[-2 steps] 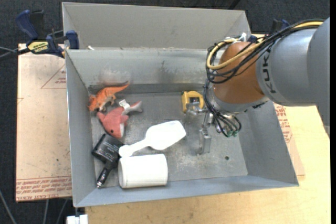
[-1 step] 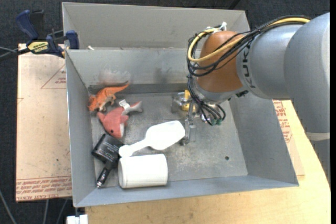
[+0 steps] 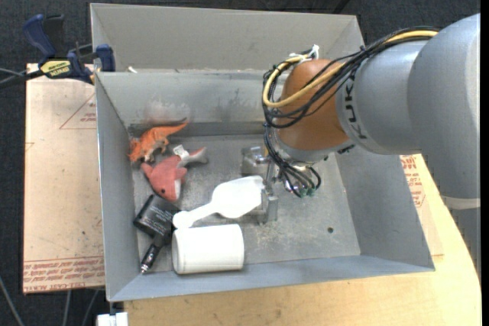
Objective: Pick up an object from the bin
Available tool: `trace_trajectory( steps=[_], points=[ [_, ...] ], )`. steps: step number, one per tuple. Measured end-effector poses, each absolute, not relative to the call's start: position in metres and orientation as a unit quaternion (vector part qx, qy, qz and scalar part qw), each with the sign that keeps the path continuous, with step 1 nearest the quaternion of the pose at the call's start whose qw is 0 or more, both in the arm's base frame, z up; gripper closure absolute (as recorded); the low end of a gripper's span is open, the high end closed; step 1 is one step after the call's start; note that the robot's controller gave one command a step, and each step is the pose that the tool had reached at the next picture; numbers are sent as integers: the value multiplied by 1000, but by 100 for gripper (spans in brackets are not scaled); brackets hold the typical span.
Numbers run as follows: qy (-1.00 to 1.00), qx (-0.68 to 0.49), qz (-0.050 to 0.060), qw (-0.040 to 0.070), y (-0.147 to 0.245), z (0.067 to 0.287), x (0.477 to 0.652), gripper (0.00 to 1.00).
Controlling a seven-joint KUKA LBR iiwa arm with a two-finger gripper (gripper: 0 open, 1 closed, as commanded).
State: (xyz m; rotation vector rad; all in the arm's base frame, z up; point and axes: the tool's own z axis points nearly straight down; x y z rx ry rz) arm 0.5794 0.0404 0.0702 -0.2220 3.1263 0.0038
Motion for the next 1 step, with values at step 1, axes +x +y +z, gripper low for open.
trace_trajectory(
  steps=[1],
  points=[
    [988, -154, 2, 5, 50, 70, 580, 100]
  ],
)
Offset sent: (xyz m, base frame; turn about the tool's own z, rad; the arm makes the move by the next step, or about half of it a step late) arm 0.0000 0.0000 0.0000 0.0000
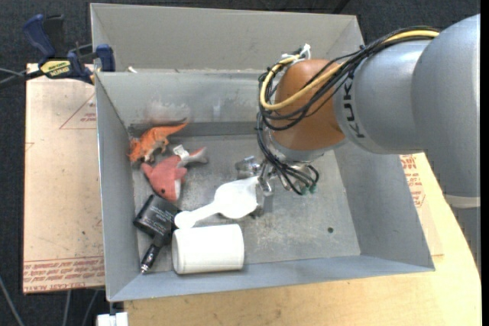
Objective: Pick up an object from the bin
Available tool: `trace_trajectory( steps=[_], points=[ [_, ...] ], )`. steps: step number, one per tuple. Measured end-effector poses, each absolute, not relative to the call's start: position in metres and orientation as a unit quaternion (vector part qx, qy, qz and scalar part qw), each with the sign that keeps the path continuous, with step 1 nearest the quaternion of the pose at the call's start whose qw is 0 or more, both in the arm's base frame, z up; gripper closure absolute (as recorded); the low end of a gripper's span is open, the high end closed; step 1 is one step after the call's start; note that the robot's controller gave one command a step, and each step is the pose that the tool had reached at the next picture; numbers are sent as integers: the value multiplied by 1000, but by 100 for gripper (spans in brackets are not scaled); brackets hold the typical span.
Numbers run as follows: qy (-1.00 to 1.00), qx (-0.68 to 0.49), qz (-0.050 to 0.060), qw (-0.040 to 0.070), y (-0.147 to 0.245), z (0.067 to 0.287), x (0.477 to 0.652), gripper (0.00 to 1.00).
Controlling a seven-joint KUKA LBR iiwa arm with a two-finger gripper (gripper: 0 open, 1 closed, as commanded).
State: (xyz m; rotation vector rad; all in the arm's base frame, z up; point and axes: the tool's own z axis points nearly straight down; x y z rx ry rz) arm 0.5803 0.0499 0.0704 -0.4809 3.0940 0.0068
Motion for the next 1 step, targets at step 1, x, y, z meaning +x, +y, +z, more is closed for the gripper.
trace_trajectory(
  steps=[1],
  points=[
    [988, -156, 2, 6, 50, 70, 582, 100]
  ],
)
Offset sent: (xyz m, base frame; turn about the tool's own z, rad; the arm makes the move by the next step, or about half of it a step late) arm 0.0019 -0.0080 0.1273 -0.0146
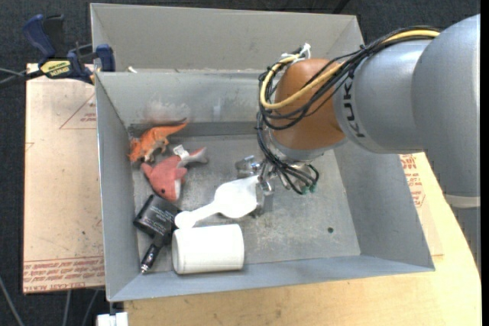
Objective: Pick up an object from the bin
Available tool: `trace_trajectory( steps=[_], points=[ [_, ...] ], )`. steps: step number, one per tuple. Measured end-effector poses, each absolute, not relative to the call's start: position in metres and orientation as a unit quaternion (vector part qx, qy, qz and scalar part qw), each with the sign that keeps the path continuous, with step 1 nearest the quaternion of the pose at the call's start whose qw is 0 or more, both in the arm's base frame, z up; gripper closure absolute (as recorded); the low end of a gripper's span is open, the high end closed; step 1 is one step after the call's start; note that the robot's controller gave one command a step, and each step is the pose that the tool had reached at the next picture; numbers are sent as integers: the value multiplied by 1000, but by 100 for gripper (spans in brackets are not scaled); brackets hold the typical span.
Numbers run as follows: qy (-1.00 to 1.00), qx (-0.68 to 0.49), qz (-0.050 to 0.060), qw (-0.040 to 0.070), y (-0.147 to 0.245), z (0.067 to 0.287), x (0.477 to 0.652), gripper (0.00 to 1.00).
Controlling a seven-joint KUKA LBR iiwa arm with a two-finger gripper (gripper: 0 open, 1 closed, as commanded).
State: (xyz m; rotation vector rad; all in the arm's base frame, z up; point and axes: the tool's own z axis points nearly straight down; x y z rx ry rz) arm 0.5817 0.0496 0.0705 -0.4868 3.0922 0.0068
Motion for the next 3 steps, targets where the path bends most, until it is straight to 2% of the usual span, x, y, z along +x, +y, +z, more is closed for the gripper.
trace_trajectory(
  steps=[1, 2, 3],
  points=[
    [987, -160, 2, 7, 42, 198, 583, 100],
    [987, -160, 2, 7, 42, 198, 583, 100],
    [988, -151, 3, 4, 44, 236, 590, 100]
  ],
)
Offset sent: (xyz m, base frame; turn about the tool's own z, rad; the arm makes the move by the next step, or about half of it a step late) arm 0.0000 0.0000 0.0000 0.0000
